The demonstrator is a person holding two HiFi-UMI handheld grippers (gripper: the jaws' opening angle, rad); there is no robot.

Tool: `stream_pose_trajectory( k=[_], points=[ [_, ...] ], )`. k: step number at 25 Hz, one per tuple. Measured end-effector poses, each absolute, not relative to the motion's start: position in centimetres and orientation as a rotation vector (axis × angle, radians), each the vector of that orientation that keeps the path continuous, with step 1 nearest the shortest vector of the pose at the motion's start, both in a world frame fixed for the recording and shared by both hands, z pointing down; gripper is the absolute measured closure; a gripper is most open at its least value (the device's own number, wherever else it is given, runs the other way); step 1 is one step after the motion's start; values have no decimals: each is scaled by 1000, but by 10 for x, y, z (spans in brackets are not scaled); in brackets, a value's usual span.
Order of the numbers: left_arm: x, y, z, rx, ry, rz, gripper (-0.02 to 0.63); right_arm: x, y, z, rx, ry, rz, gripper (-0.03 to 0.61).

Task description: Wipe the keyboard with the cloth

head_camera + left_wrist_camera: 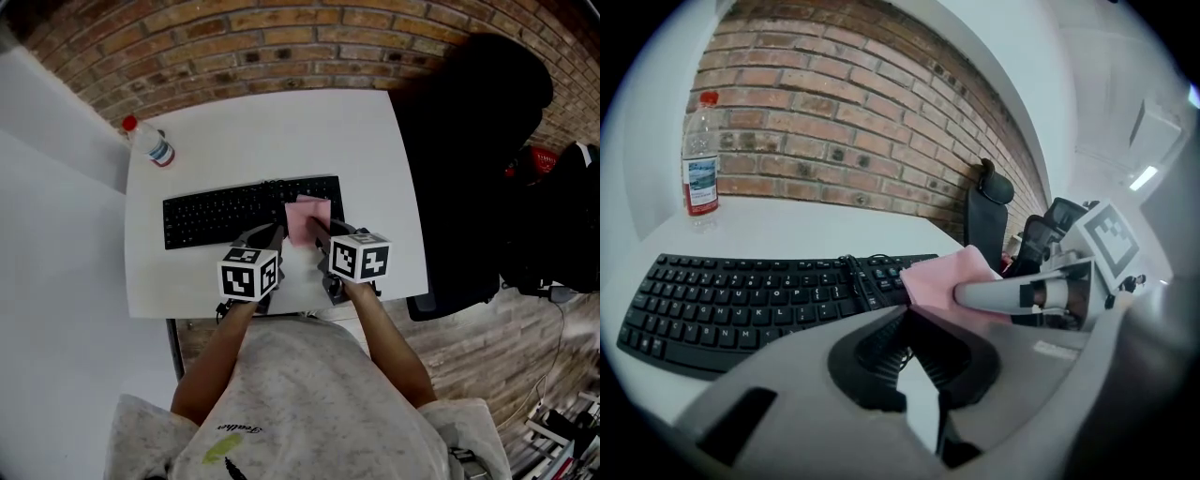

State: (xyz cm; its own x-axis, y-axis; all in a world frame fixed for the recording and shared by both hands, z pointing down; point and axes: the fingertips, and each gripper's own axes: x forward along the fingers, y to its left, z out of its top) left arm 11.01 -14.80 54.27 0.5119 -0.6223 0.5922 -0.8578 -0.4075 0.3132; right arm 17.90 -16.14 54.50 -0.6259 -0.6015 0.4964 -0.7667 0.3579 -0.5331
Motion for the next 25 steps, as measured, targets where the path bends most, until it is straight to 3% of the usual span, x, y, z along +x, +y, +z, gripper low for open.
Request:
stream_pose_trajectory(
  k=[25],
  points=[
    [139,-150,526,2208,-1225,490,617,256,-163,547,1377,-2340,1139,554]
  ],
)
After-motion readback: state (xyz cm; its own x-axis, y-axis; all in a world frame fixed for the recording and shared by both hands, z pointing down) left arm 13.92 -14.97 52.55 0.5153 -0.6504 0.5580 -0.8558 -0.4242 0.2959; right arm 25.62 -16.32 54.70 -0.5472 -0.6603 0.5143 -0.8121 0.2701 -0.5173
